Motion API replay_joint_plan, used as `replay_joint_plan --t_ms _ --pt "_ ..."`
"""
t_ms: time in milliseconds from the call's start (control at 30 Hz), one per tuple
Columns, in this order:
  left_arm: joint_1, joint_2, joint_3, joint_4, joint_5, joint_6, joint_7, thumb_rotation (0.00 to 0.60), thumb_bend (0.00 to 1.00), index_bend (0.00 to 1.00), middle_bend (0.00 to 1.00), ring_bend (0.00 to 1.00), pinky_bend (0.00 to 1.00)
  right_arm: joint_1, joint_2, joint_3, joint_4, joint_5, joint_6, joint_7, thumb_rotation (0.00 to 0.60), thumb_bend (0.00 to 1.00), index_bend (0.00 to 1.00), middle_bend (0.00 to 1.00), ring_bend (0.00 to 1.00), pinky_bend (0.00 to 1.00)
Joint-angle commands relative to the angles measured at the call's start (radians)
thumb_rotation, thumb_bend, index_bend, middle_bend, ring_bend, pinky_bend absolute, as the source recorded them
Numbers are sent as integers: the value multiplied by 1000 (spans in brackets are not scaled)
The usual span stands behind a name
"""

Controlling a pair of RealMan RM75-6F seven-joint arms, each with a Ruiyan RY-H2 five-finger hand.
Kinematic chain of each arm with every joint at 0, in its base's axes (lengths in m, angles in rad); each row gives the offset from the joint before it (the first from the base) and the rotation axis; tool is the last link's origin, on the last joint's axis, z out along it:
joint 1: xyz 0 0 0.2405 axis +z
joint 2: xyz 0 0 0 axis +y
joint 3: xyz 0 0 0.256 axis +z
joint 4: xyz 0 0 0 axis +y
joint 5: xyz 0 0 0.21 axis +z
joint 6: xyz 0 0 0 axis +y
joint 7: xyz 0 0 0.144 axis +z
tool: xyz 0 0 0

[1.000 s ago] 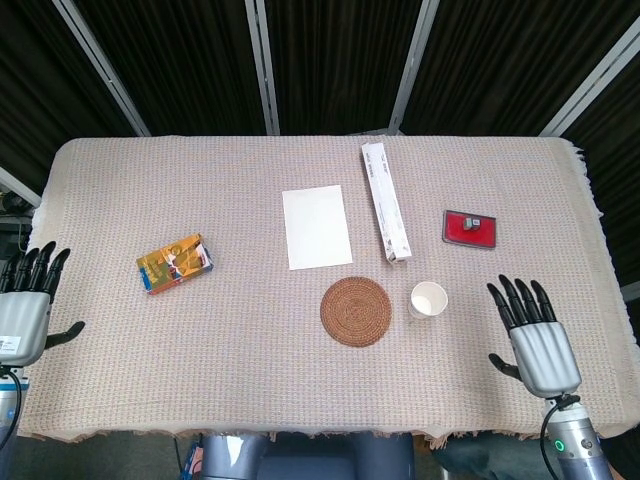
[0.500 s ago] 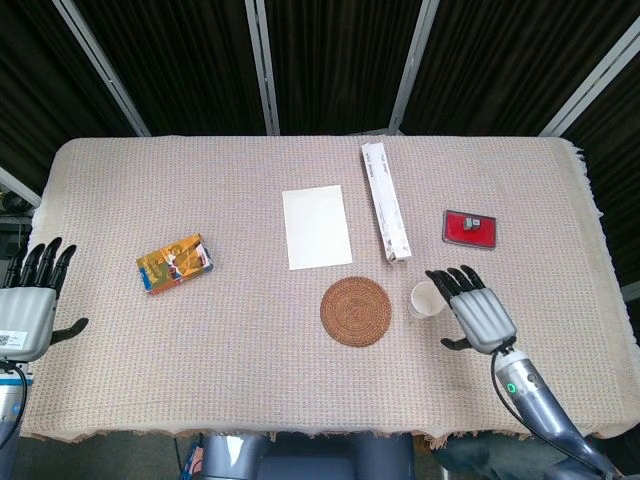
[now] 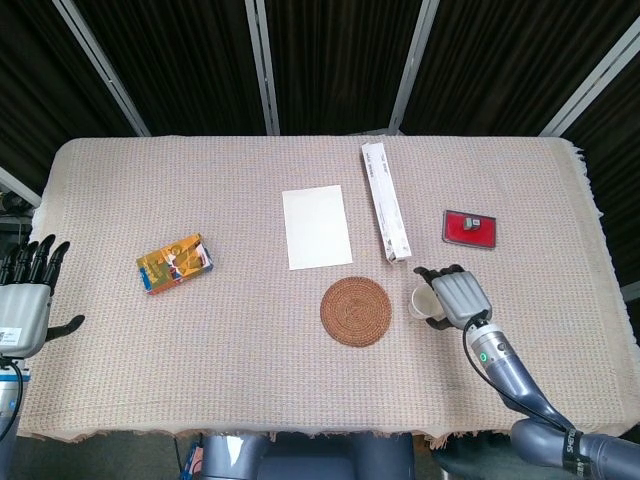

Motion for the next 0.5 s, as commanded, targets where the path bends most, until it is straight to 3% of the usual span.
replay_joint_plan --t_ms 33,300,500 --pt "0 1 0 1 -1 -1 0 600 0 0 0 0 0 13 -16 -9 21 19 3 -23 600 168 253 385 350 242" --pt "3 2 0 -3 1 -2 -2 600 0 0 0 0 0 10 -18 -14 17 -11 36 20 600 175 271 399 354 243" --pt "2 2 0 -5 -2 -8 -2 600 0 0 0 0 0 14 19 4 -67 -68 68 60 600 175 270 399 354 242"
